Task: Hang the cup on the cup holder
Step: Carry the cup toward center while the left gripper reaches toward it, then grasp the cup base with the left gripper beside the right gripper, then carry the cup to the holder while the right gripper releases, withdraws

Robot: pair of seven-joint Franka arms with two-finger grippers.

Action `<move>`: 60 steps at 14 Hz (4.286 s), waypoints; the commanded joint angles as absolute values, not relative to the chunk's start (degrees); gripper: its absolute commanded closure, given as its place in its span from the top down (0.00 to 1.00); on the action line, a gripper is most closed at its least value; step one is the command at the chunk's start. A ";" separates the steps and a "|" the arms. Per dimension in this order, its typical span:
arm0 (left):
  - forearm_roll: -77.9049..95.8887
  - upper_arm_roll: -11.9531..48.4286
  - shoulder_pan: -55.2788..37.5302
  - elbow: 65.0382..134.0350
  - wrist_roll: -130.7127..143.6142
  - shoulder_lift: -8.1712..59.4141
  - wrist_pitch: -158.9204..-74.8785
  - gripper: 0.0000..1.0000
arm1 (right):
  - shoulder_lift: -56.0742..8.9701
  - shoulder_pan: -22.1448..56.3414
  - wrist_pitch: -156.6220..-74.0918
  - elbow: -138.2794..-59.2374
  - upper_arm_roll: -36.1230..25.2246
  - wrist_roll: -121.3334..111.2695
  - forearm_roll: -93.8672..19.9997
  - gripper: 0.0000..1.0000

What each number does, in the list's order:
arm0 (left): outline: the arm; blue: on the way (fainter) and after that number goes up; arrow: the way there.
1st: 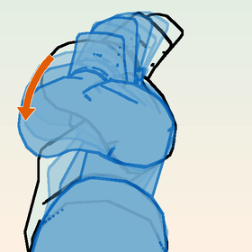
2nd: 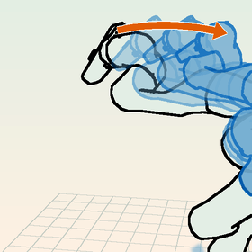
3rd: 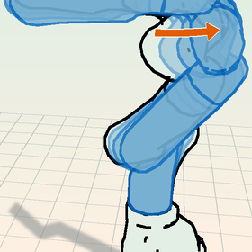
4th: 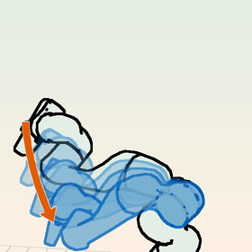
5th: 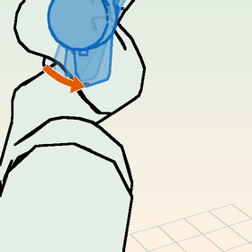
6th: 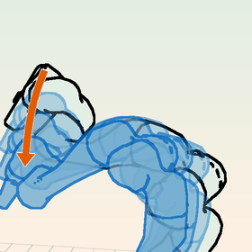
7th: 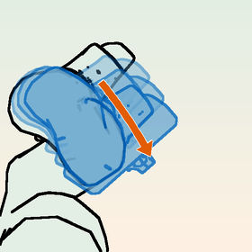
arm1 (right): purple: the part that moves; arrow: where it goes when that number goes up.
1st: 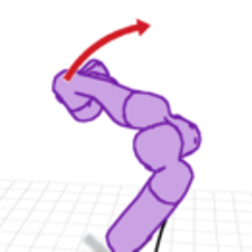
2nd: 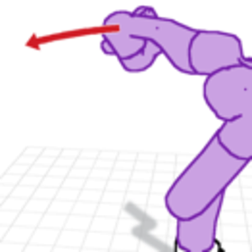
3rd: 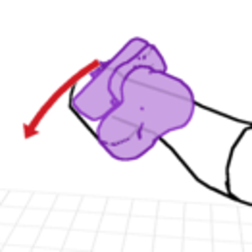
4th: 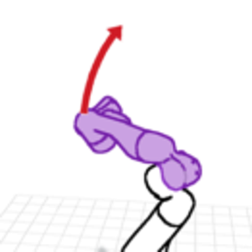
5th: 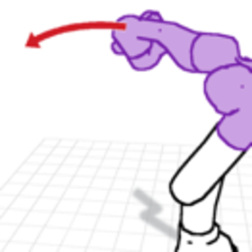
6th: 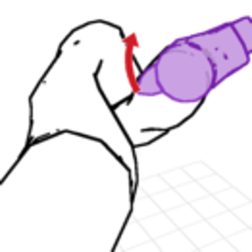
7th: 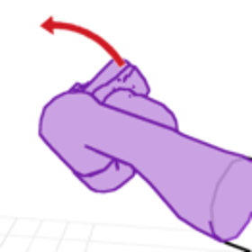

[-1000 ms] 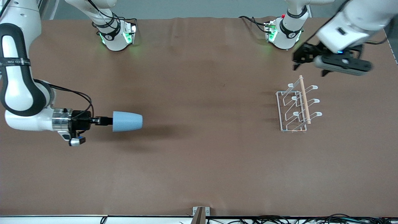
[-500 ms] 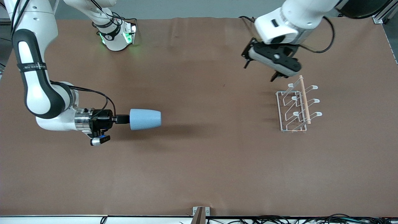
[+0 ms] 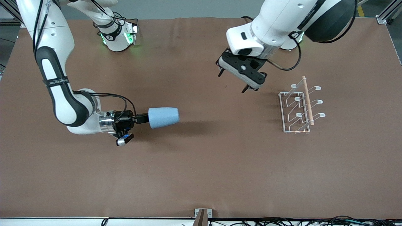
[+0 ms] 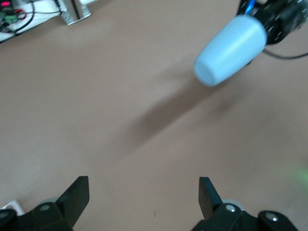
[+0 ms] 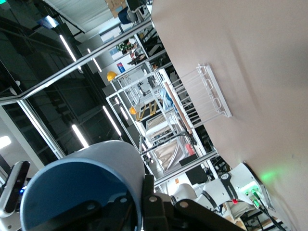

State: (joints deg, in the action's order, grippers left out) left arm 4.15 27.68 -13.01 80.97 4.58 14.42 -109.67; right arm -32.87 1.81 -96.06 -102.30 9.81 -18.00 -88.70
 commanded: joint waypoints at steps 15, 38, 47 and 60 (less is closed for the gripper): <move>0.37 27.25 -22.76 74.80 1.94 29.70 -131.20 1.00 | -34.10 3.78 -96.94 -100.81 12.92 -17.84 -90.35 0.04; -6.68 27.33 -25.05 75.15 -11.34 36.48 -134.65 0.28 | -33.93 4.31 -97.03 -100.81 13.36 -17.75 -90.35 0.07; -10.54 26.98 -18.74 75.06 -11.77 32.53 -114.55 0.28 | -31.82 3.43 -97.03 -100.81 11.08 -14.50 -86.42 1.00; -34.51 26.89 -8.00 76.64 -27.68 29.36 -77.02 0.28 | -16.11 3.52 -94.48 -100.73 -11.86 -13.80 -33.11 1.00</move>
State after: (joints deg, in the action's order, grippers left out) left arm -29.71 26.90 -7.69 75.00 -26.02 30.55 -81.27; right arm -22.10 3.02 -93.83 -99.34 -11.01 -15.17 -42.52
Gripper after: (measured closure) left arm 0.203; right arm 0.000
